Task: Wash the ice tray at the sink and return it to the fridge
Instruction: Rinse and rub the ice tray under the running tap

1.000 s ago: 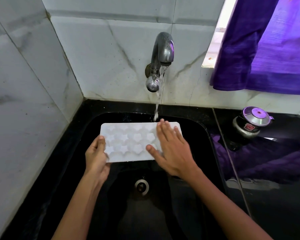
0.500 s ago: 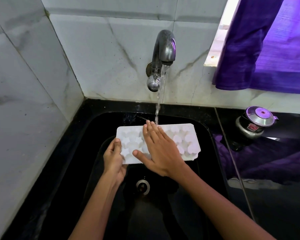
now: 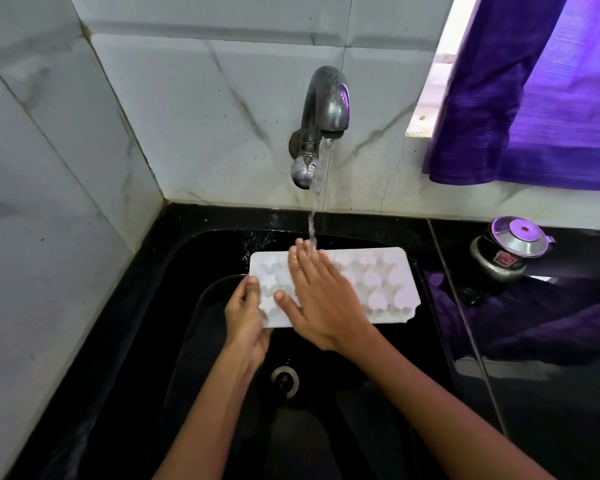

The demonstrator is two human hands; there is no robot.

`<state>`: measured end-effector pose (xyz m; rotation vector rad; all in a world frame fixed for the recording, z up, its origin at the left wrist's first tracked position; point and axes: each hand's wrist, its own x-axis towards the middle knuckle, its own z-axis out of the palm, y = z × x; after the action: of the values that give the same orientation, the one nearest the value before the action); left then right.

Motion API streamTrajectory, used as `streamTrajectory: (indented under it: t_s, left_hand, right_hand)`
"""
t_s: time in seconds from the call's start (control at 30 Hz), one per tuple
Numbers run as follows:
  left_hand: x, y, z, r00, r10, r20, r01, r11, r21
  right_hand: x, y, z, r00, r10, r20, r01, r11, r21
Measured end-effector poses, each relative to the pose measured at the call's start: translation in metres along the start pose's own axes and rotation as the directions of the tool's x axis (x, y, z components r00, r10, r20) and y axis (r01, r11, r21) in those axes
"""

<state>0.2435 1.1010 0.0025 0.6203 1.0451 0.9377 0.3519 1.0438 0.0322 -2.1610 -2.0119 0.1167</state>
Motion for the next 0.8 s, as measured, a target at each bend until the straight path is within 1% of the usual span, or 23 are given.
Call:
streamTrajectory:
  t_s: [0.1, 0.17, 0.23, 0.33, 0.43, 0.53, 0.6, 0.63, 0.7, 0.8]
  left_hand:
    - [0.001, -0.004, -0.003, 1.000, -0.005, -0.013, 0.004, 1.000, -0.023]
    - [0.003, -0.002, -0.007, 0.999, 0.003, -0.032, -0.004, 0.999, -0.050]
    - [0.006, 0.001, -0.010, 0.999, 0.006, -0.036, -0.008, 0.998, -0.061]
    - [0.005, 0.001, -0.005, 1.000, -0.025, -0.007, 0.024, 0.999, -0.044]
    - [0.004, 0.000, 0.005, 0.999, -0.041, 0.009, 0.042, 0.998, -0.055]
    - [0.006, -0.003, 0.015, 0.999, -0.047, 0.021, 0.048, 0.997, -0.055]
    - [0.005, -0.007, 0.022, 0.999, -0.042, 0.034, 0.043, 0.999, -0.031]
    - [0.004, -0.009, 0.024, 0.998, -0.042, 0.039, 0.043, 0.999, -0.024]
    - [0.003, -0.012, 0.024, 0.998, -0.047, 0.039, 0.048, 0.999, -0.024]
    - [0.004, -0.012, 0.020, 0.999, -0.046, 0.008, 0.046, 0.998, -0.050]
  right_hand:
    - [-0.005, 0.000, 0.004, 0.998, -0.064, -0.012, 0.063, 0.998, -0.017]
    - [-0.012, 0.011, 0.004, 0.998, -0.059, -0.019, 0.058, 0.998, -0.033]
    - [-0.016, 0.023, 0.003, 1.000, 0.001, -0.021, -0.003, 0.999, -0.054]
    - [-0.011, 0.031, -0.003, 0.991, 0.131, -0.030, -0.132, 0.990, -0.043]
    - [0.001, 0.031, -0.008, 0.984, 0.177, -0.031, -0.179, 0.981, -0.073]
    - [0.005, 0.020, -0.006, 0.995, 0.098, -0.028, -0.100, 0.992, -0.073]
    - [0.004, 0.011, 0.000, 0.998, 0.035, -0.053, -0.039, 0.997, -0.066]
    - [0.001, 0.007, 0.003, 0.997, 0.005, -0.071, -0.011, 0.996, -0.089]
    - [-0.008, 0.006, 0.006, 0.996, -0.031, -0.087, 0.020, 0.992, -0.122]
    - [-0.027, 0.015, 0.010, 0.995, -0.069, -0.071, 0.058, 0.988, -0.146]
